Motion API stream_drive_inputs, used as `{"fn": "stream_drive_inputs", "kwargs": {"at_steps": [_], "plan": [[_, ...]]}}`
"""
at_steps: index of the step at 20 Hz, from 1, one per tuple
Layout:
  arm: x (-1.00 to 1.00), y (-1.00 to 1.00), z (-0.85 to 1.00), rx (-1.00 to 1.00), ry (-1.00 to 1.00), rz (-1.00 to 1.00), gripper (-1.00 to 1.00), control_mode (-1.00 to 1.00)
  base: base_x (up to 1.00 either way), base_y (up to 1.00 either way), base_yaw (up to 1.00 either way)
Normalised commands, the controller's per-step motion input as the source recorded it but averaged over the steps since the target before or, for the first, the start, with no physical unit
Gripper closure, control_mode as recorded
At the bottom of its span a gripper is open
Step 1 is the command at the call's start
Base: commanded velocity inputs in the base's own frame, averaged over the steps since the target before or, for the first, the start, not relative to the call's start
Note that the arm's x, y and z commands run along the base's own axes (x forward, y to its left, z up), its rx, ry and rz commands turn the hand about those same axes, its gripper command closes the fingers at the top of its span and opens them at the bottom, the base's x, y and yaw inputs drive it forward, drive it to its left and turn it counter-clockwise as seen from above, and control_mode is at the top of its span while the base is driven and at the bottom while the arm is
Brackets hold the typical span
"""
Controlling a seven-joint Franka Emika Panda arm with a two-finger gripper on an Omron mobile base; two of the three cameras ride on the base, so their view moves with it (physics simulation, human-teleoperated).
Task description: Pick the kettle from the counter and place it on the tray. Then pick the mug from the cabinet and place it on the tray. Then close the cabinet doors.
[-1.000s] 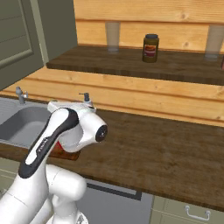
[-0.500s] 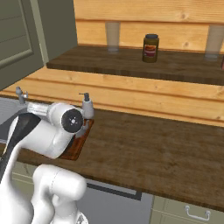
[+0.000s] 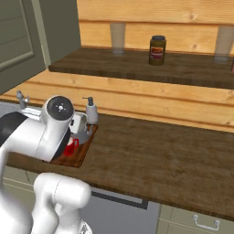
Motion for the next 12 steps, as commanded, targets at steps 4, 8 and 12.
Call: {"fn": "stream_drive_inputs", "kwargs": {"at_steps": [4,8,12], "plan": [[0.0,0.01,-0.12,-0.06,0.03,0.0,-1.0,1.0,-0.22,0.0,0.0],[0.0,0.0,0.0,0.0,0.0,0.0,-1.0,1.0,-1.0,0.08,0.0],[0.0,0.0,0.0,0.0,0.0,0.0,-1.0,1.0,-1.0,0.47,-0.03]]}}
